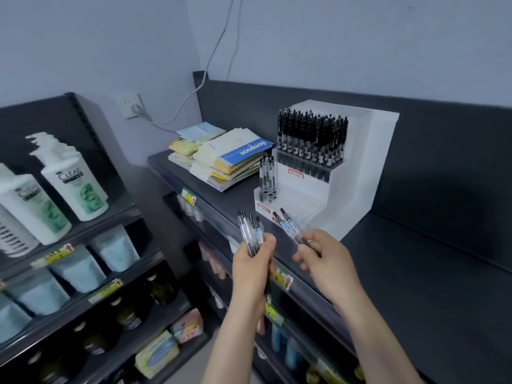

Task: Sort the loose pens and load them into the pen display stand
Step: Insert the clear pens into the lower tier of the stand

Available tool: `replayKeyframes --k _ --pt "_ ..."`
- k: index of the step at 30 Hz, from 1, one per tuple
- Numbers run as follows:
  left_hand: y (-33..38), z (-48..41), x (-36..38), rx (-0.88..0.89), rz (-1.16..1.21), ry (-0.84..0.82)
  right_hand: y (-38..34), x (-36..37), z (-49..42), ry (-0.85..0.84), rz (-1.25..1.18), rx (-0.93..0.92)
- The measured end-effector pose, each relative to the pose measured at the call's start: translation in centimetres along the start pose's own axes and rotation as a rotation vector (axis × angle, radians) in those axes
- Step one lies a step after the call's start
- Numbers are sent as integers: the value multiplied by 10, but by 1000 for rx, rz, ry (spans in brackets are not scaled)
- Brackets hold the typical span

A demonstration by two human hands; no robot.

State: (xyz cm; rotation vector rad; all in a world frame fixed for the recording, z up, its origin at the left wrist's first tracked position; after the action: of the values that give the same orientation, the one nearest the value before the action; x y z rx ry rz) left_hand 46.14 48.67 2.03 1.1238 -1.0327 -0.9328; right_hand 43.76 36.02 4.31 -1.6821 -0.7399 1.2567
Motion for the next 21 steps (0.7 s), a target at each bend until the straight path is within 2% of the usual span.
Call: replayKeyframes --k 10,21 --pt "8 -76 3 -38 8 -93 -12 44 -58 -54 -34 31" --pt "34 -201 5 -200 124 -345 -43 111 -133 164 -3 68"
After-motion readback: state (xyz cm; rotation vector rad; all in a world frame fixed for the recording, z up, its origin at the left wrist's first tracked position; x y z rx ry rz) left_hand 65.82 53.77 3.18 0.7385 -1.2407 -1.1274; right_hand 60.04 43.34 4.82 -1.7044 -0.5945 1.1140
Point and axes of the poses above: each hand's wrist, its own z-axis away from the middle knuckle, its own x-axis out of the palm, y = z × x, the point moved 1 cm from there along -z, towards the middle knuckle, and after that the axes turned 6 degrees about y, right-handed, at the moved point
